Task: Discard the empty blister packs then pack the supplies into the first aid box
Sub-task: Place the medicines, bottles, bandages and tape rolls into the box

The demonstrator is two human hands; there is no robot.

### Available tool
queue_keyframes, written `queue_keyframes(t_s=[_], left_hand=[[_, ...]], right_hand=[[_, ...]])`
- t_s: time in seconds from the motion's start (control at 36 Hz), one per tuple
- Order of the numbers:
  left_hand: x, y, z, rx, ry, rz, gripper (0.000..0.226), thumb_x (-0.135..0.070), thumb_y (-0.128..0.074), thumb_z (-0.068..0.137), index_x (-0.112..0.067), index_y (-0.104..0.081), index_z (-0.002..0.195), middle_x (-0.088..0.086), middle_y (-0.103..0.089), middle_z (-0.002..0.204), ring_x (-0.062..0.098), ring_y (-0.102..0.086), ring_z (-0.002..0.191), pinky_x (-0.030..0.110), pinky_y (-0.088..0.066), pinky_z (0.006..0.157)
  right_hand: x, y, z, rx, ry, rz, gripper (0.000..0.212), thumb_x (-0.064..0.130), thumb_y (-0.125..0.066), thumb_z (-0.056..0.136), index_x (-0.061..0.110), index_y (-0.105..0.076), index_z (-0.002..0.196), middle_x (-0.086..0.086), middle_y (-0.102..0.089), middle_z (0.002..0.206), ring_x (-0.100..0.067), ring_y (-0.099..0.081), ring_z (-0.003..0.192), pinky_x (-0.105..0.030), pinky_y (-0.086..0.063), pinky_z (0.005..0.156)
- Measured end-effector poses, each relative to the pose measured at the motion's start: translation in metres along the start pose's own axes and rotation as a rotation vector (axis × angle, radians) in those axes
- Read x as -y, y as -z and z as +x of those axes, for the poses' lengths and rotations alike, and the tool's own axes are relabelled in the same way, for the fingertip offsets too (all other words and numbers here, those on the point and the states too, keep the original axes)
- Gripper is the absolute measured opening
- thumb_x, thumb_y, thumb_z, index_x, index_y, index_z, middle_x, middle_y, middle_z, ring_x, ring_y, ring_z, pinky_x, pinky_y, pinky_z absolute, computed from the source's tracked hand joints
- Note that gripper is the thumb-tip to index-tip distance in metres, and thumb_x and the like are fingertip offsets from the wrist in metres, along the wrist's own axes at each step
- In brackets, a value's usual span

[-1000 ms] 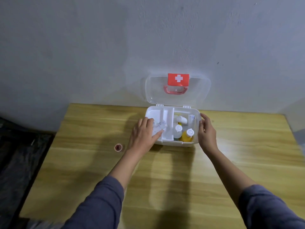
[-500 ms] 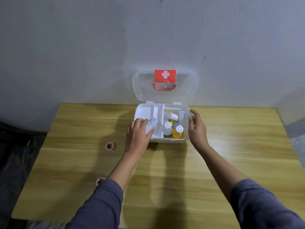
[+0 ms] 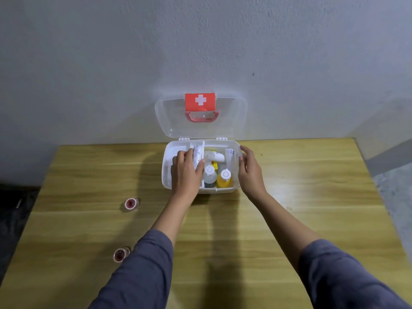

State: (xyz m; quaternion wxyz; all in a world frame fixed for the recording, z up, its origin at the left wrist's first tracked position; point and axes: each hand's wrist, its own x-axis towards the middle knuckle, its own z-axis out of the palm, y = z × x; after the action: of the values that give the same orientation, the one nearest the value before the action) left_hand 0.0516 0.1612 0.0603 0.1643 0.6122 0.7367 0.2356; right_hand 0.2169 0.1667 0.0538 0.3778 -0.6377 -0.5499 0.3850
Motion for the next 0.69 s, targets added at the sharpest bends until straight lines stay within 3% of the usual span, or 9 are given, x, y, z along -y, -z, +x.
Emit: queue_keyframes(t_s=[0.22, 0.39, 0.5, 0.61, 0.69], left_hand=[[-0.001, -0.001, -0.003, 0.006, -0.047, 0.137, 0.051, -0.032, -0.045, 0.095, -0.008, -0.037, 0.14, 0.015, -0.051, 0.124, 0.032, -0.045, 0.107, 0.039, -0.036, 0.087], [0.009, 0.008, -0.017, -0.137, -0.05, -0.012, 0.051, -0.033, -0.044, 0.089, -0.007, -0.047, 0.133, 0.017, -0.055, 0.12, 0.035, -0.051, 0.107, 0.043, -0.041, 0.088], [0.038, 0.021, -0.048, -0.285, 0.11, -0.164, 0.052, -0.034, -0.042, 0.09, -0.007, -0.045, 0.135, 0.019, -0.052, 0.13, 0.034, -0.05, 0.118, 0.042, -0.04, 0.098], [0.091, 0.028, -0.105, -0.392, 0.276, -0.089, 0.053, -0.035, -0.044, 0.09, -0.006, -0.045, 0.134, 0.02, -0.049, 0.135, 0.036, -0.049, 0.121, 0.046, -0.039, 0.103], [0.126, 0.027, -0.148, -0.361, 0.422, 0.046, 0.064, -0.042, -0.042, 0.088, -0.002, -0.041, 0.136, 0.022, -0.042, 0.142, 0.038, -0.039, 0.131, 0.046, -0.033, 0.105]], right_hand=[[0.0, 0.0, 0.001, 0.012, -0.004, -0.008, 0.034, 0.02, -0.033, 0.1, 0.016, -0.039, 0.133, -0.007, -0.055, 0.129, -0.023, -0.053, 0.114, -0.032, -0.043, 0.091], [0.0, 0.003, 0.001, 0.037, -0.005, -0.011, 0.034, 0.018, -0.033, 0.099, 0.016, -0.039, 0.133, -0.009, -0.056, 0.127, -0.026, -0.053, 0.112, -0.028, -0.038, 0.085], [0.0, 0.001, 0.001, 0.028, 0.002, 0.003, 0.033, 0.018, -0.033, 0.099, 0.015, -0.04, 0.132, -0.011, -0.058, 0.124, -0.027, -0.054, 0.109, -0.026, -0.036, 0.083], [0.001, -0.002, -0.001, 0.007, -0.001, 0.035, 0.033, 0.019, -0.034, 0.099, 0.016, -0.042, 0.131, -0.012, -0.06, 0.121, -0.026, -0.056, 0.105, -0.027, -0.037, 0.081], [0.002, -0.005, -0.003, -0.024, -0.009, 0.062, 0.033, 0.018, -0.034, 0.099, 0.016, -0.043, 0.13, -0.012, -0.061, 0.118, -0.026, -0.056, 0.105, -0.027, -0.038, 0.081]])
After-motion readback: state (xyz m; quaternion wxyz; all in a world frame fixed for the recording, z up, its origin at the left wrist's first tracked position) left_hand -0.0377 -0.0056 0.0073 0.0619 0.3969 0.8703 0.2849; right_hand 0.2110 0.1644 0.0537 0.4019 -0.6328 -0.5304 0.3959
